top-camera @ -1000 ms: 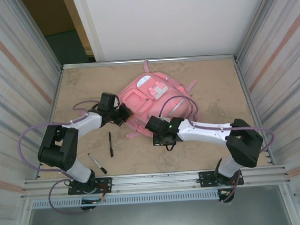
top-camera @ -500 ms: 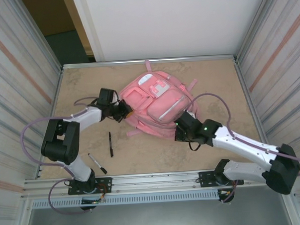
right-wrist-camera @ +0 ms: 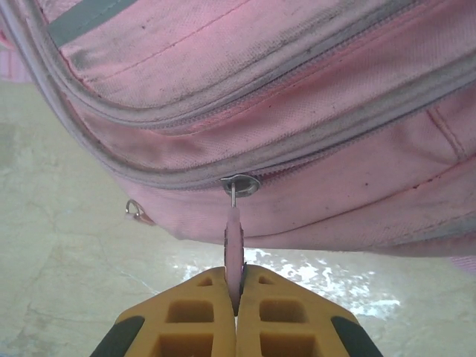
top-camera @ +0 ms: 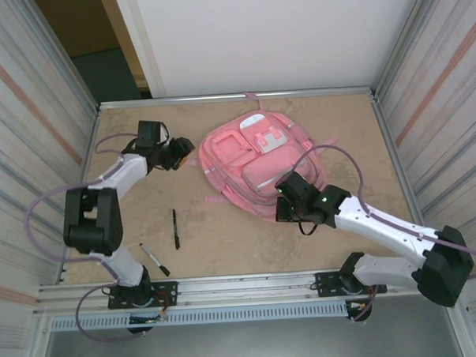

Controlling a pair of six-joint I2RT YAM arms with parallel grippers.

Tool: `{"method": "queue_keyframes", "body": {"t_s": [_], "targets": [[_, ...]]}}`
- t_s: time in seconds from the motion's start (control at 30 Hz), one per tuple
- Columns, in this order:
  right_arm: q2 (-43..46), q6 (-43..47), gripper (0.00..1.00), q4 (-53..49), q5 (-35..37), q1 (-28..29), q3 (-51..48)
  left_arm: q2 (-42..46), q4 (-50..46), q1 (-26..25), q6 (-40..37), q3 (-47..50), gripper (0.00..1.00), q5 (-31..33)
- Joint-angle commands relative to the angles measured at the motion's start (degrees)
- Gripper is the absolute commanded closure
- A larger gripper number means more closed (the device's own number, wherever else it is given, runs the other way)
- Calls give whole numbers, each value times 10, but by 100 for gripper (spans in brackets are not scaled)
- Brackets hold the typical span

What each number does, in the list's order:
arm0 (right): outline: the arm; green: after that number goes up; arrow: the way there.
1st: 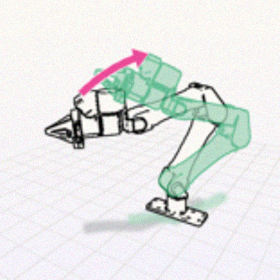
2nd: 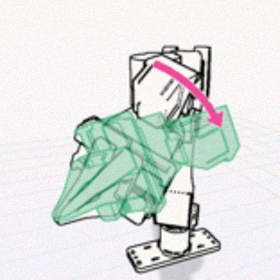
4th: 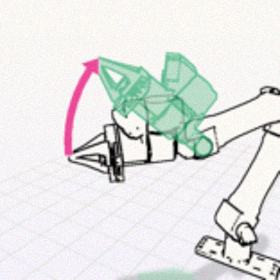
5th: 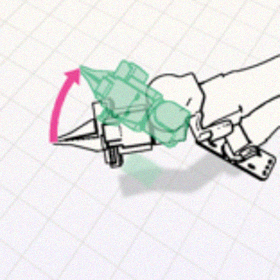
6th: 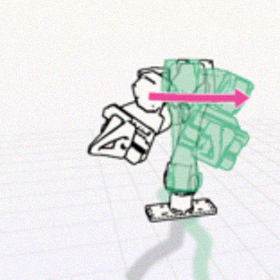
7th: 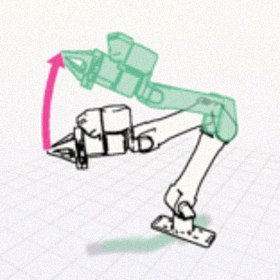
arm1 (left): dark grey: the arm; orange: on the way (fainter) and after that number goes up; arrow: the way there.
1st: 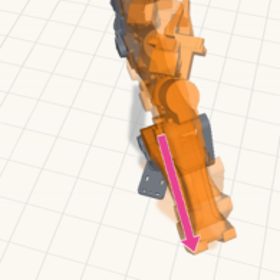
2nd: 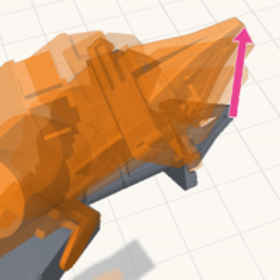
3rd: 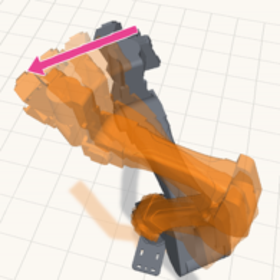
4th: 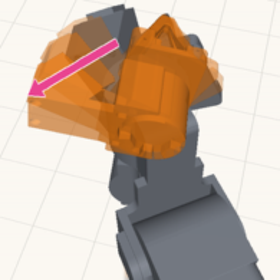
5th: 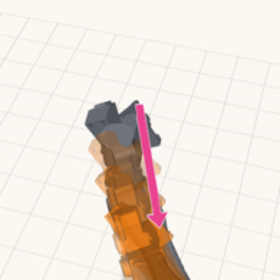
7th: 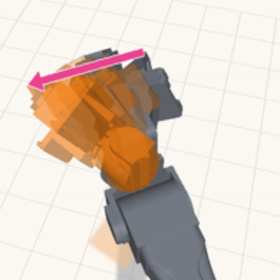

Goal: Pack books, pencil case, and school supplies into a backpack

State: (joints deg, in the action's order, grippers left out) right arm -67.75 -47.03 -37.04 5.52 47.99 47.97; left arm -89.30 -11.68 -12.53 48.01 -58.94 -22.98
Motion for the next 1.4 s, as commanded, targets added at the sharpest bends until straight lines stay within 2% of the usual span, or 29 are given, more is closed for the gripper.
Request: {"method": "queue_keyframes", "body": {"t_s": [0.0,0.17,0.3,0.53,0.77,0.9,0.97,1.07,1.17,1.37], "targets": [[-35,23,100,55,-9,9,34,61,-31,-65,11,61,48,24],[-79,16,100,93,-39,20,38,84,20,-158,96,123,46,51],[-89,-4,100,150,-55,32,15,67,41,-216,118,102,45,93],[-81,-20,100,209,-83,44,-17,-6,90,-270,168,77,43,118],[-51,-25,100,225,-71,46,-48,-47,117,-300,203,85,45,161],[-43,-17,100,186,-65,43,-42,-44,118,-297,207,98,57,188],[-35,-10,100,164,-50,42,-48,-34,116,-287,198,103,74,196],[-23,-4,100,88,-6,37,-41,-9,103,-265,184,110,91,205],[-9,-14,100,10,62,27,-41,11,90,-227,155,109,98,174],[28,-32,100,-60,78,-60,-69,22,81,-152,111,106,100,78]]}}
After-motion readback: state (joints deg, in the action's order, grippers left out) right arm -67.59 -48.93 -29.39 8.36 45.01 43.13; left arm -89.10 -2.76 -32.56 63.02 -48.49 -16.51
